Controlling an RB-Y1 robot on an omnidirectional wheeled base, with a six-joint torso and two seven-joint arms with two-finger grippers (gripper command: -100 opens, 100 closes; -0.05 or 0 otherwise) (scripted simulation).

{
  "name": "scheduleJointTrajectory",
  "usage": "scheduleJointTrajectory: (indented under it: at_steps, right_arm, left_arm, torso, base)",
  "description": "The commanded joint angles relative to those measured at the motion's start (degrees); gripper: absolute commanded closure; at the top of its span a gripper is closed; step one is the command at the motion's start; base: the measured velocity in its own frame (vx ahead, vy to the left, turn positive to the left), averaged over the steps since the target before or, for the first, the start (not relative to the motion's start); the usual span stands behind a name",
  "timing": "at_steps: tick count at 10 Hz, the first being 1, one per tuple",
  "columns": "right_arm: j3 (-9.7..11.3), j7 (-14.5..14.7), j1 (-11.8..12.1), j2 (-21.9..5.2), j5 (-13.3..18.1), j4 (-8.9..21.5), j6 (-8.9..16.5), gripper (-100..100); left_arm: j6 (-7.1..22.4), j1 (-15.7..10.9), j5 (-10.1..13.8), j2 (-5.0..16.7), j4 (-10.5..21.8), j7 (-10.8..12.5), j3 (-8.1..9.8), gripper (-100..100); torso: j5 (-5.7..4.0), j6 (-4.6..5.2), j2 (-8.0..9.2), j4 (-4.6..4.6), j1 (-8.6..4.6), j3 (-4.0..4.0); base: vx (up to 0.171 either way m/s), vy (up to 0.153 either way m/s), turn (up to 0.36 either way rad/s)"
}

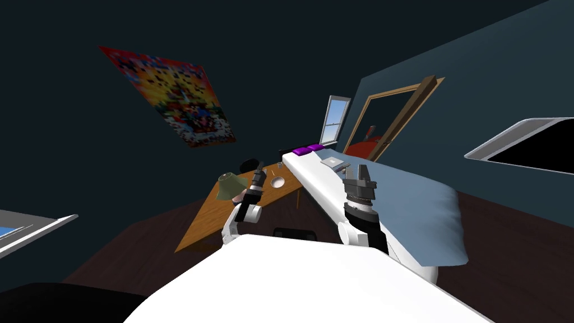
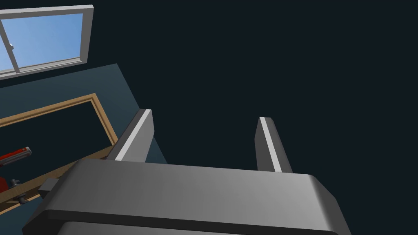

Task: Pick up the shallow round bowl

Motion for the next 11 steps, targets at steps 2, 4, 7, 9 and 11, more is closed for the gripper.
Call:
scheduleJointTrajectory:
  at_steps: [2,4,7,9,11]
  right_arm:
    - [0.0,0.0,0.0,0.0,0.0,0.0,0.0,0]
    - [0.0,0.0,0.0,0.0,0.0,0.0,0.0,0]
    - [0.0,0.0,0.0,0.0,0.0,0.0,0.0,0]
    - [0.0,0.0,0.0,0.0,0.0,0.0,0.0,0]
    - [0.0,0.0,0.0,0.0,0.0,0.0,0.0,0]
  left_arm:
    - [4.0,-1.9,0.5,0.3,1.4,-0.9,-0.15,-100]
    - [7.0,-3.5,1.0,0.4,3.0,-1.7,-0.28,-100]
    - [12.2,-6.9,2.0,0.5,6.4,-3.2,-0.45,-100]
    - [14.9,-8.7,2.6,0.5,8.3,-4.0,-0.48,-100]
    - [18.0,-10.5,3.2,0.5,10.3,-4.6,-0.46,-100]
  torso:
    - [0.0,0.01,-0.01,0.0,-0.01,-0.01]
    - [0.0,0.02,0.0,0.0,-0.01,0.0]
    - [0.0,-0.01,0.01,0.0,-0.02,0.0]
    - [0.0,-0.01,-0.01,0.0,-0.01,0.0]
    - [-0.01,-0.01,0.0,0.0,-0.02,0.0]
  base:
    - [-0.022,-0.007,-0.06]
    - [-0.028,-0.004,-0.072]
    - [-0.026,-0.008,-0.069]
    - [-0.026,-0.01,-0.061]
    - [-0.023,-0.007,-0.066]
